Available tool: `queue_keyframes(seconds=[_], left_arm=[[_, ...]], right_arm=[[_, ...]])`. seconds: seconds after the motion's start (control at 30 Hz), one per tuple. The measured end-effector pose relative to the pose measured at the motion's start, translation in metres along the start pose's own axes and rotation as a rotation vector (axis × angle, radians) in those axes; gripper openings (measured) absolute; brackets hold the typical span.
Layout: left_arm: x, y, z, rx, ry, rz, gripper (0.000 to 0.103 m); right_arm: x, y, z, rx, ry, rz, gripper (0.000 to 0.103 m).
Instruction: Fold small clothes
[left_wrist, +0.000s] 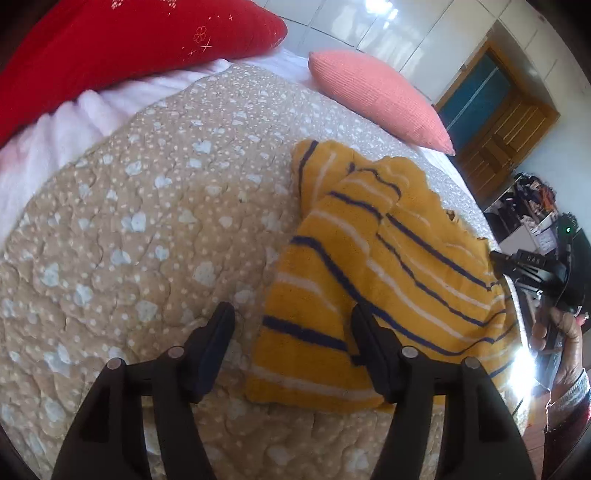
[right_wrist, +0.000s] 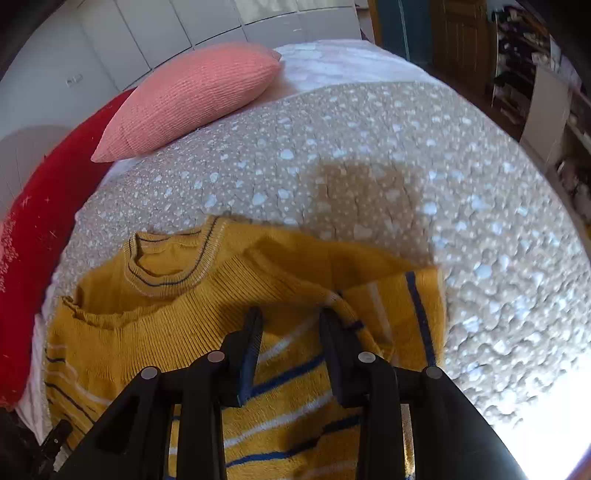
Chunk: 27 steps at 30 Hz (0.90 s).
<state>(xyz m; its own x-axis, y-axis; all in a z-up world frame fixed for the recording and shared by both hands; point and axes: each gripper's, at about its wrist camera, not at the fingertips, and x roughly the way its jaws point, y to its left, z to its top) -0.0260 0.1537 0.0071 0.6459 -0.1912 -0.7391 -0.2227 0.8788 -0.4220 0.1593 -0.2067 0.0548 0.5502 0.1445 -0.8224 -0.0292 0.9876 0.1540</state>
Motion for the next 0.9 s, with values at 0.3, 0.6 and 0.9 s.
queue_keyframes(seconds=[0.3, 0.6, 0.9], left_arm=[[-0.057, 0.026, -0.004, -0.025, -0.065, -0.089, 0.065], [-0.09, 0.085, 0.006, -0.136, -0.189, -0.02, 0.065], [-0.091, 0.1, 0.009, -0.186, -0.189, -0.067, 0.066]], right_arm=[[-0.051, 0.144, -0.034, -0.209, 0.015, 0.304, 0.038], [0.061, 0.274, -0.055, -0.217, 0.194, 0.273, 0.048], [0.047, 0.308, -0.078, -0.402, 0.188, 0.088, 0.08]])
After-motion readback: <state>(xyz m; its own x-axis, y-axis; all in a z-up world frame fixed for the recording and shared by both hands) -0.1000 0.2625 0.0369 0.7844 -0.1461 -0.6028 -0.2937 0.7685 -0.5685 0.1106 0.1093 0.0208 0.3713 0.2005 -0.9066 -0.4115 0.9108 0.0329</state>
